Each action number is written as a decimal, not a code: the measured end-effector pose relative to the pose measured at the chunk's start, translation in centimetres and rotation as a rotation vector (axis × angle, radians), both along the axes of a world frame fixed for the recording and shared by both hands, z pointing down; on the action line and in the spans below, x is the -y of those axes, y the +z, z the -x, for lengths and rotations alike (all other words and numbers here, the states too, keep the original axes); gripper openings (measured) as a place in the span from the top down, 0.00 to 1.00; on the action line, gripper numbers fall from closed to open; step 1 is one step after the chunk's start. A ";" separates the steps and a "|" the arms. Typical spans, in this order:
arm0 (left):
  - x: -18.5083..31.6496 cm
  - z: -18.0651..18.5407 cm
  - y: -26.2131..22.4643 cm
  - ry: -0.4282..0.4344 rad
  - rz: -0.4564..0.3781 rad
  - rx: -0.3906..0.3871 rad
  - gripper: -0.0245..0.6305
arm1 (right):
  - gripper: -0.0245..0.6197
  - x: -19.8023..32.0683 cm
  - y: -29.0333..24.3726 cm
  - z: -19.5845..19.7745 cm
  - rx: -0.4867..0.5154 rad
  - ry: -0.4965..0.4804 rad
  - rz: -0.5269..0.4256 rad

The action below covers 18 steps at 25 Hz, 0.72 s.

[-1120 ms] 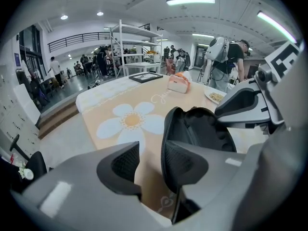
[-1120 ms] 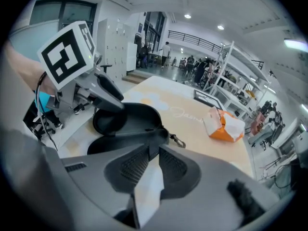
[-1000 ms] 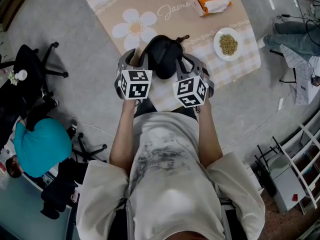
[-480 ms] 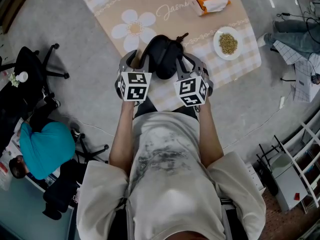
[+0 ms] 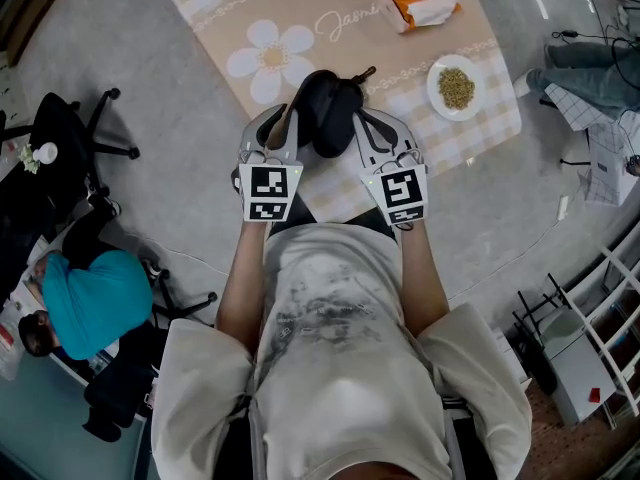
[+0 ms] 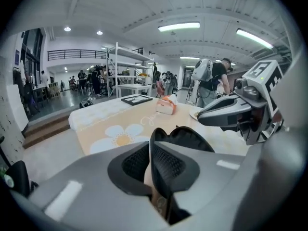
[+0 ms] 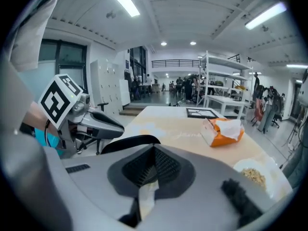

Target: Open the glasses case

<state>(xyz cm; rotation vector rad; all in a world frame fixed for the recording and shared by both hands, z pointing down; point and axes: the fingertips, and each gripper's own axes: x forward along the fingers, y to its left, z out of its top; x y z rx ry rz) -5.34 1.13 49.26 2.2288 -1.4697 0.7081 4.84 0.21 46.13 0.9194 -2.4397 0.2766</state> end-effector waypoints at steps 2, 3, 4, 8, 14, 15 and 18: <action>-0.1 0.0 -0.7 0.001 -0.024 0.001 0.96 | 0.94 -0.1 -0.3 0.0 0.017 -0.002 0.009; -0.1 0.0 -0.9 0.007 -0.029 -0.002 0.96 | 0.94 -0.2 -0.3 0.1 0.022 -0.003 0.014; -0.2 0.0 -1.0 0.012 -0.030 -0.004 0.96 | 0.94 -0.3 -0.3 0.0 0.028 -0.003 0.021; -0.5 0.0 -1.0 0.021 -0.025 -0.004 0.96 | 0.94 -0.6 0.0 -0.2 0.033 0.005 0.040; -0.9 -0.2 -1.0 0.022 -0.017 -0.010 0.96 | 0.94 -0.9 0.3 -0.6 0.022 0.015 0.057; -0.9 -0.3 -1.0 0.023 -0.018 -0.011 0.96 | 0.94 -0.9 0.3 -0.6 0.020 0.016 0.058; -0.9 -0.3 -1.1 0.025 -0.019 -0.010 0.96 | 0.94 -0.9 0.3 -0.8 0.012 0.021 0.063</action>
